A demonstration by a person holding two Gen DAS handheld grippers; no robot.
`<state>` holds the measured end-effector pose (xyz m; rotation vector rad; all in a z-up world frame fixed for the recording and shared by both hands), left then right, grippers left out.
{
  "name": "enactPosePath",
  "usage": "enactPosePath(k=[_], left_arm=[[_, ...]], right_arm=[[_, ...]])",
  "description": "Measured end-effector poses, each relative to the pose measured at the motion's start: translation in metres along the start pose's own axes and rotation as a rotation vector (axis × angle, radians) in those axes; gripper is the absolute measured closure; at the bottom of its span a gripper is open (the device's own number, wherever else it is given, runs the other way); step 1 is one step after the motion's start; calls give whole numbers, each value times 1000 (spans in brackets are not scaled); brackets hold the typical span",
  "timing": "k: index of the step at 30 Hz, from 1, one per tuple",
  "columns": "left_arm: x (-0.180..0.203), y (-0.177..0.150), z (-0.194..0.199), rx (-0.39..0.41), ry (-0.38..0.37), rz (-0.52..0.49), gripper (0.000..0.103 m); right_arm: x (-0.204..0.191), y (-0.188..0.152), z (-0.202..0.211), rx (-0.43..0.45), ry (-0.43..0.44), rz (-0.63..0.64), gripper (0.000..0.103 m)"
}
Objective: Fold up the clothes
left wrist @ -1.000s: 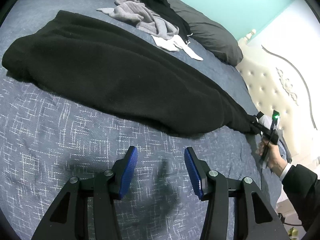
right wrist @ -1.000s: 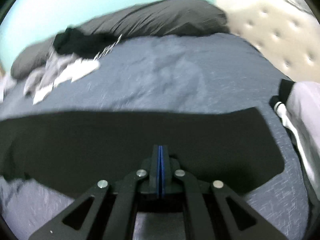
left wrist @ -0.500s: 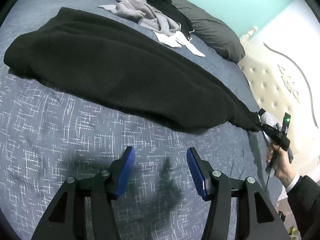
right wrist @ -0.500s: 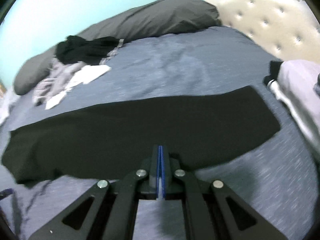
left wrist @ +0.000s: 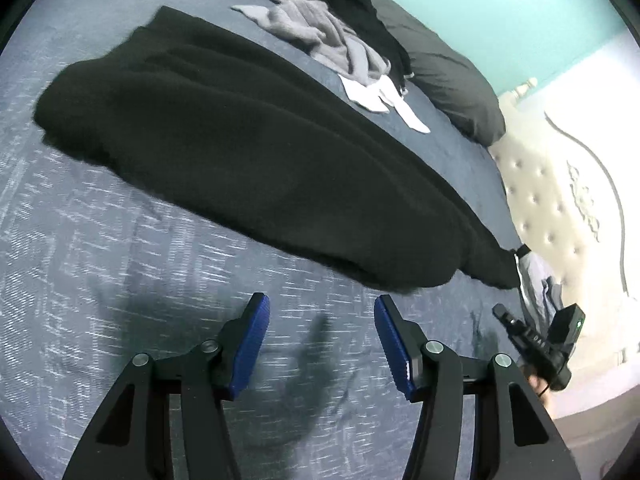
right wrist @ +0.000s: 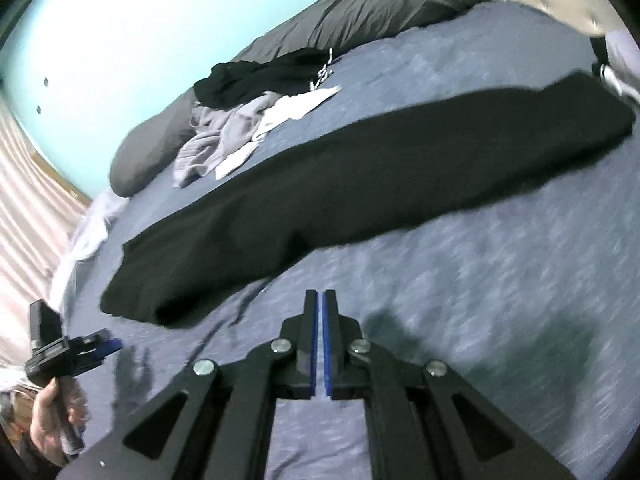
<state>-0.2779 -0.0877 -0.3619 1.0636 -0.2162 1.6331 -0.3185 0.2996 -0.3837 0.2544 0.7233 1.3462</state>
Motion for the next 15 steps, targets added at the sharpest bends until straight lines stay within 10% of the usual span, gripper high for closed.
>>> enactPosePath(k=[11, 15], left_arm=[[80, 2, -66, -118, 73, -181, 44], [103, 6, -89, -149, 122, -260, 44]], right_arm=[[-3, -4, -2, -23, 44, -43, 99], [4, 1, 2, -5, 84, -86, 85]])
Point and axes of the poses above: each gripper's, at about its wrist camera, not at the fingertips, and z roughly against the way its jaws point, x to its right, y to its top, the point moved 7 cm from there along -z, roughly the way its jaws point, and after that the axes turned 13 degrees about -y, right-handed, at the moved point
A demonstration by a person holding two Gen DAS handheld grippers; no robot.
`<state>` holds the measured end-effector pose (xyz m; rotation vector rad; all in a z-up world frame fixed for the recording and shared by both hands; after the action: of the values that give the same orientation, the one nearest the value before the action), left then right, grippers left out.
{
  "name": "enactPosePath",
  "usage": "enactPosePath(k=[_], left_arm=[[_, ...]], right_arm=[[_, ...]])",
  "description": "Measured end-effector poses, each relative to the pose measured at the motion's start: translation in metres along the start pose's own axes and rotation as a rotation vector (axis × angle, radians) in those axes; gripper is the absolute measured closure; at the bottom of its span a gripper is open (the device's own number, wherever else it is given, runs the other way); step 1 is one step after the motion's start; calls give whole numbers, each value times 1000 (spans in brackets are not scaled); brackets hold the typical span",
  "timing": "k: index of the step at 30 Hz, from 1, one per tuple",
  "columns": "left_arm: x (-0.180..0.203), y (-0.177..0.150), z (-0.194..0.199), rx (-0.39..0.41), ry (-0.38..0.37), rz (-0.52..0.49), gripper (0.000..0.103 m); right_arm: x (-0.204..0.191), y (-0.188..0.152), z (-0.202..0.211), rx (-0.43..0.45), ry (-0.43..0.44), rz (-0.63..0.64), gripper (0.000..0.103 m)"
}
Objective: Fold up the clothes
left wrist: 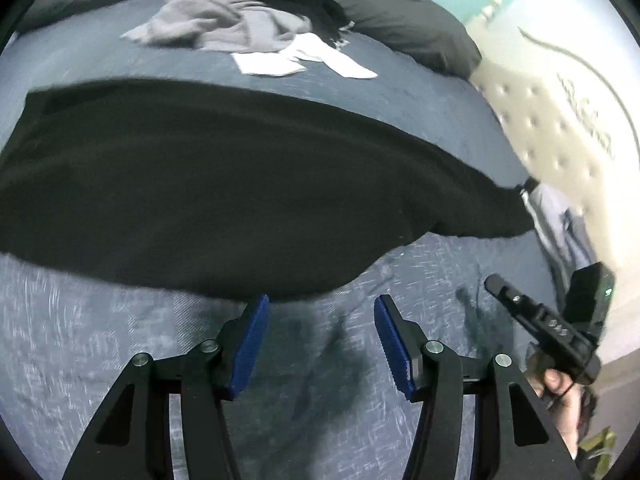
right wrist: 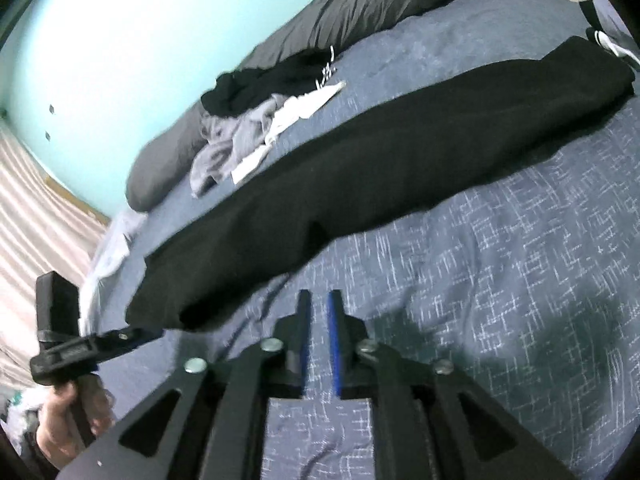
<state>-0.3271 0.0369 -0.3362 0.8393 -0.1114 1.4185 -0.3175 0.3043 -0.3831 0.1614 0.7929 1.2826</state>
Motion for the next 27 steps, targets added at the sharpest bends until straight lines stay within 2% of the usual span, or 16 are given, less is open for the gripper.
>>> enactPosePath(k=[3, 8, 13, 21, 27], left_arm=[[16, 4, -13, -23, 40, -70, 44], [36, 5, -41, -62, 185, -256, 44], [36, 5, -61, -99, 261, -358, 44], [29, 11, -69, -96, 330, -409, 44], [28, 3, -85, -151, 376, -498, 44]], right_arm=[[7, 2, -3, -17, 18, -27, 83], [16, 5, 0, -18, 47, -66, 83], [19, 7, 1, -21, 75, -83, 83], [18, 4, -4, -44, 102, -112, 83], [15, 3, -8, -53, 103, -100, 83]])
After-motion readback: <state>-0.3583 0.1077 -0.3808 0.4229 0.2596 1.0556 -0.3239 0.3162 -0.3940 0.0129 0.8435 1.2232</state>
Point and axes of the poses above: each gripper's, at about its wrist camera, not at the fingertips, and z roughly against the way its jaws point, x to its right, y to its top, the point moved 7 cm from there along -z, roughly the way its jaws point, and after that the axes turned 13 degrees about -y, right-handed, at the moved point
